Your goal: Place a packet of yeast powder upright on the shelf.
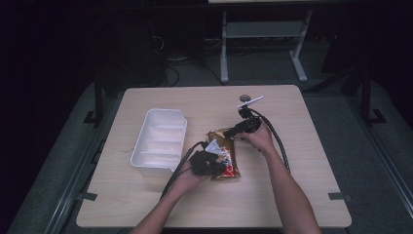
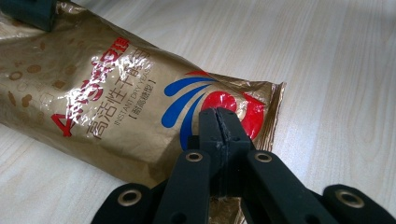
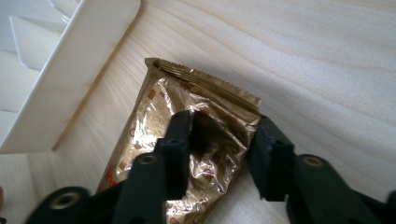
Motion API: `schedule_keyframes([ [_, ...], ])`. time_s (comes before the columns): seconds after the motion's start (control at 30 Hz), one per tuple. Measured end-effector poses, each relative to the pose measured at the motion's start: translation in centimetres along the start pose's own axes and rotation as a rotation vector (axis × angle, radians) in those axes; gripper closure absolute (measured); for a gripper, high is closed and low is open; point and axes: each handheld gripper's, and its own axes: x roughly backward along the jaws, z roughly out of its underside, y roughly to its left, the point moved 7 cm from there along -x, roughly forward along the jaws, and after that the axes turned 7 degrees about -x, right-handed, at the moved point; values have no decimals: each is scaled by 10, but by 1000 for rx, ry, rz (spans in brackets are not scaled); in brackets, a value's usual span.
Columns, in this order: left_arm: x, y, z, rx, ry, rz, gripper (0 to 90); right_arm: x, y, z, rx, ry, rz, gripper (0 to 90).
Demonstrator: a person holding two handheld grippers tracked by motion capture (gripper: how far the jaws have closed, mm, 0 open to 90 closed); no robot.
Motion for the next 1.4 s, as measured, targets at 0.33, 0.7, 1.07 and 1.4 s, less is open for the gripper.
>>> schedule_keyframes([
  [0.33, 5, 6, 1, 54, -58, -59, 604, 12, 10, 0, 75, -52, 32, 894],
  [0.7, 9, 23, 13, 267, -135, -91, 294, 52, 32, 4, 187, -153, 1, 896],
  [1.07, 4, 28, 12, 347, -201, -18, 254, 87, 73, 18, 343, -226, -41, 896],
  [1.4, 6, 16, 1, 285, -250, 74, 533, 100, 88, 34, 411, -251, -81, 889],
])
